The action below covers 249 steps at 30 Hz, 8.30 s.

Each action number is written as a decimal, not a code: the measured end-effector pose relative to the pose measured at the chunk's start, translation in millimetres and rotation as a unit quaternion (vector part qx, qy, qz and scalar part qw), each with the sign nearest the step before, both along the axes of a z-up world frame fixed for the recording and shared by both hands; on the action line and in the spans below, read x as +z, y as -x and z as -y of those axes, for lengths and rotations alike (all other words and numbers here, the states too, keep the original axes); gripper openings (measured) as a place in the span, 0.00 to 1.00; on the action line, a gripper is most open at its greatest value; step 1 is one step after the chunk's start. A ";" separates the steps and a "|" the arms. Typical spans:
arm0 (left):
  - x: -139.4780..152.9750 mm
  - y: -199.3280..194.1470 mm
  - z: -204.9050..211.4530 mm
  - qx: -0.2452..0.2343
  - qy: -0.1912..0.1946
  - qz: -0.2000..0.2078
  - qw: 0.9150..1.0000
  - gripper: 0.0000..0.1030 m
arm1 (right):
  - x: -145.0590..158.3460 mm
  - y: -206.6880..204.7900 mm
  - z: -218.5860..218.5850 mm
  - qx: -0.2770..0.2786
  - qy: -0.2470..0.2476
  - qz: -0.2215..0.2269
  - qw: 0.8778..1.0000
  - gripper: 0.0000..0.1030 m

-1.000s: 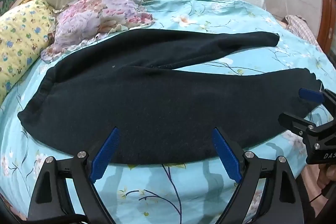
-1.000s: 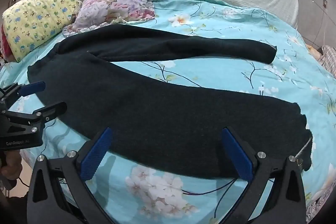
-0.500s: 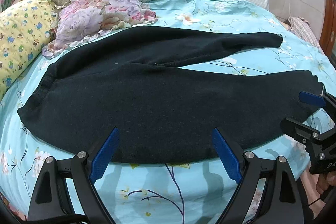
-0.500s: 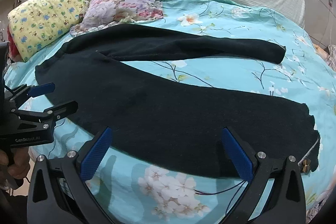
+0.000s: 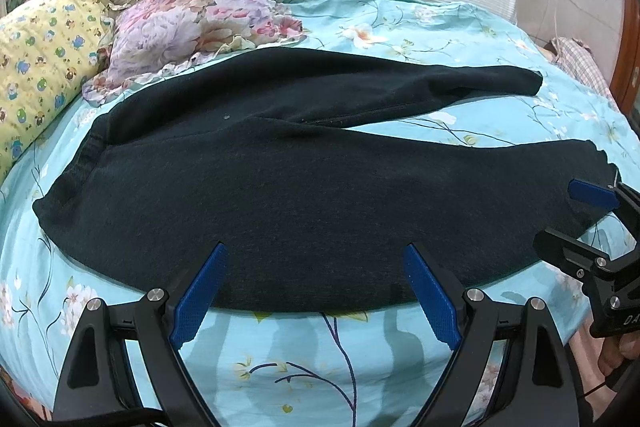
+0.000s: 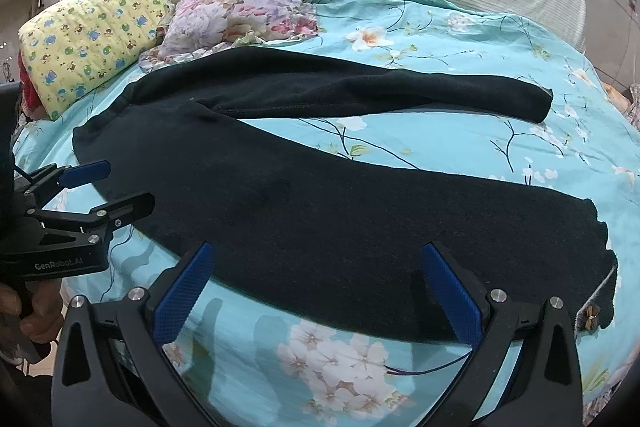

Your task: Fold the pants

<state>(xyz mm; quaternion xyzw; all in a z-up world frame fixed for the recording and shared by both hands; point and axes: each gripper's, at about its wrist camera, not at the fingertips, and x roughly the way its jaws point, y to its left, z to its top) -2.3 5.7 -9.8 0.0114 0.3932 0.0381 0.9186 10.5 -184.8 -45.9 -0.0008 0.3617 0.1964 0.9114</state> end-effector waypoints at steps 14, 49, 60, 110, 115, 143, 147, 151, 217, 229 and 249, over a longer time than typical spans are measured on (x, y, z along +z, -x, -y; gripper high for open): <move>-2.3 0.6 -0.5 0.001 0.001 -0.002 1.000 0.88 | -0.6 -3.2 -0.2 0.005 -0.004 -0.003 1.000 1.00; 5.7 -13.2 -8.4 -0.010 0.015 -0.012 1.000 0.88 | 3.9 -17.9 21.1 -0.021 -0.046 -0.032 0.998 1.00; 25.3 -48.8 -1.3 -0.071 -0.021 -0.003 0.997 0.88 | 15.9 -38.7 43.5 -0.038 -0.062 -0.038 0.997 1.00; -0.8 -317.4 55.0 -0.354 0.027 -0.212 0.911 0.07 | 16.3 -247.3 197.9 -0.097 -0.103 -0.118 0.983 0.10; 28.2 -278.6 49.4 -0.366 0.037 -0.178 0.913 0.05 | 31.7 -227.3 194.0 -0.086 -0.085 -0.096 0.988 0.08; 30.6 -90.5 37.6 -0.375 0.078 -0.144 0.912 0.04 | 39.5 -56.2 186.2 -0.025 -0.038 -0.086 0.995 0.08; 26.3 -79.8 35.1 -0.375 0.084 -0.144 0.912 0.05 | 32.9 -45.1 183.1 -0.024 -0.027 -0.094 0.995 0.07; 19.9 -72.3 34.1 -0.381 0.095 -0.145 0.908 0.06 | 31.3 -36.5 181.9 -0.024 -0.020 -0.097 0.995 0.07; 22.4 -242.8 -308.9 -0.163 0.163 -0.181 0.956 0.24 | 30.8 -96.2 -185.3 0.271 -0.092 -0.183 0.940 0.47; 72.5 -169.7 -301.6 -0.166 0.136 -0.083 0.973 0.05 | 44.9 -81.3 -197.5 0.285 -0.062 -0.130 0.947 0.06; 36.2 -42.2 -340.5 -0.051 0.233 -0.016 0.971 0.06 | 39.2 -19.9 -217.1 0.344 0.024 -0.061 0.937 0.06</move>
